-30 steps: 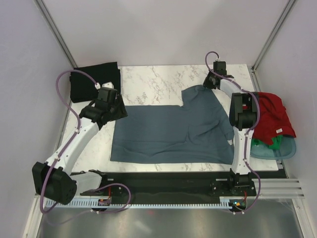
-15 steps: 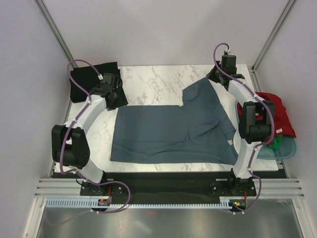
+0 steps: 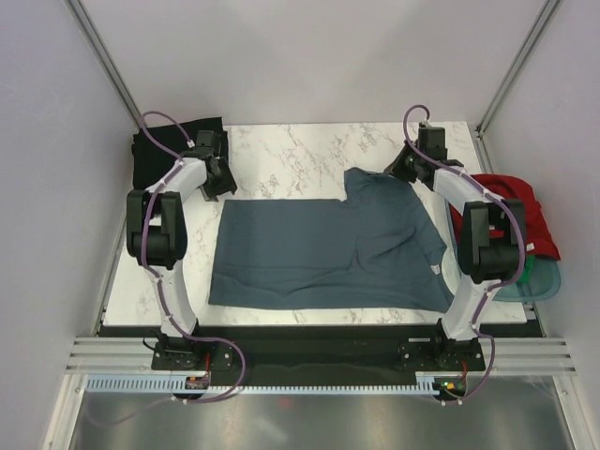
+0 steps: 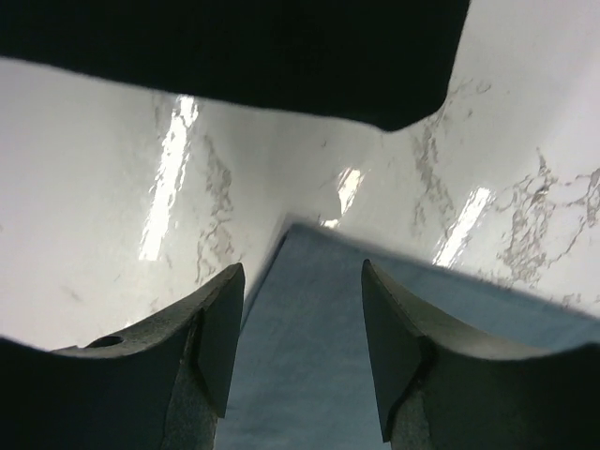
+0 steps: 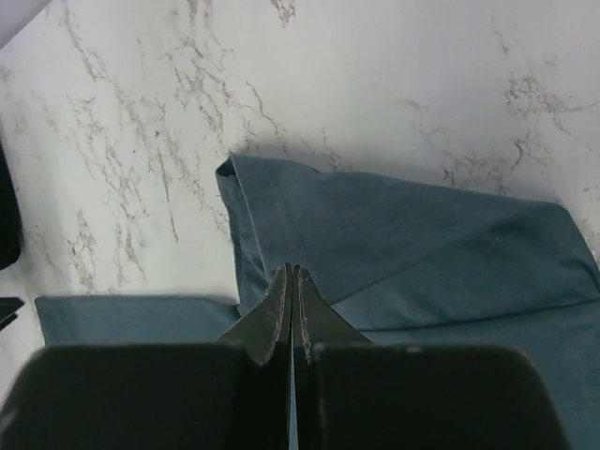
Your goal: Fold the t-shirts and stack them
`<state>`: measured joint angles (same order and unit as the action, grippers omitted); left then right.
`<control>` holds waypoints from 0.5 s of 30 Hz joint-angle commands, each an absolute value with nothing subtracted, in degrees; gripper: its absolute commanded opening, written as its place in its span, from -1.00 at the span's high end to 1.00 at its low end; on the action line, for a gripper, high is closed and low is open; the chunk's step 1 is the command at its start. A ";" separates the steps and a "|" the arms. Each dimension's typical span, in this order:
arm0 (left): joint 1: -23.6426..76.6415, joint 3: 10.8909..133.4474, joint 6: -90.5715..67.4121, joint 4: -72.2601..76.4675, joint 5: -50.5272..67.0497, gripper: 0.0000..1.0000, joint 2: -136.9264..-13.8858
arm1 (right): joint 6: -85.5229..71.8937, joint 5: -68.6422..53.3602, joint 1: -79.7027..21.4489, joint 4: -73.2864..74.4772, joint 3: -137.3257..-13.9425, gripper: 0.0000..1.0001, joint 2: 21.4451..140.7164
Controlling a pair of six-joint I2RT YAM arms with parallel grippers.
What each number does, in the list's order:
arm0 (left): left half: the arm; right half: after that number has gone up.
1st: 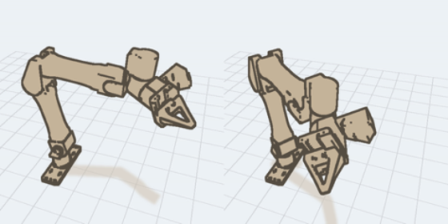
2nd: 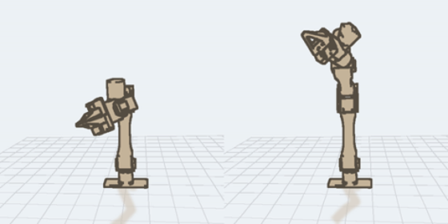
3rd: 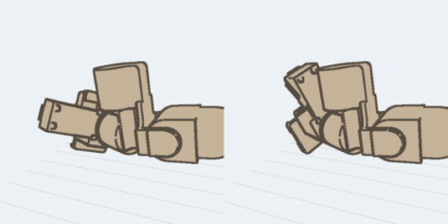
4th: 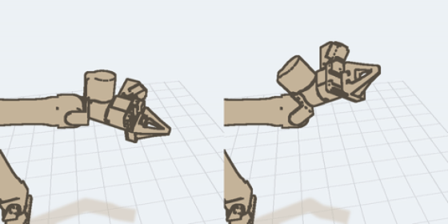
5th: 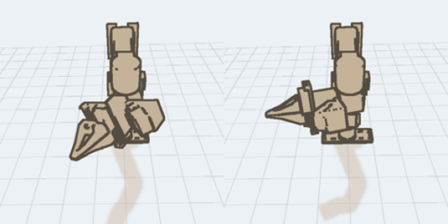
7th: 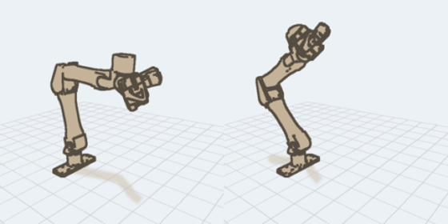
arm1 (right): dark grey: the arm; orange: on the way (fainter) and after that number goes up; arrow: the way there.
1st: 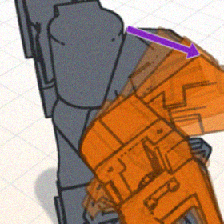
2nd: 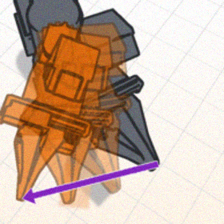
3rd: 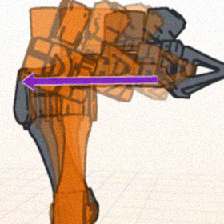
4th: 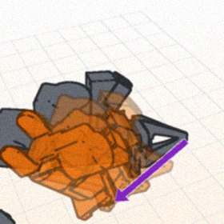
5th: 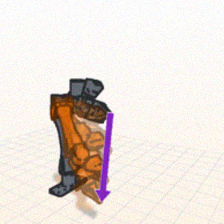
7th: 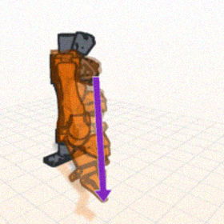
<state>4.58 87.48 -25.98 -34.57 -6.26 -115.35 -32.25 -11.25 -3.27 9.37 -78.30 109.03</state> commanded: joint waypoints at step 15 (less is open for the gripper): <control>4.83 90.26 -26.46 -33.13 -6.77 0.22 -121.38 | -32.43 -13.89 -3.52 6.77 -73.83 1.00 99.93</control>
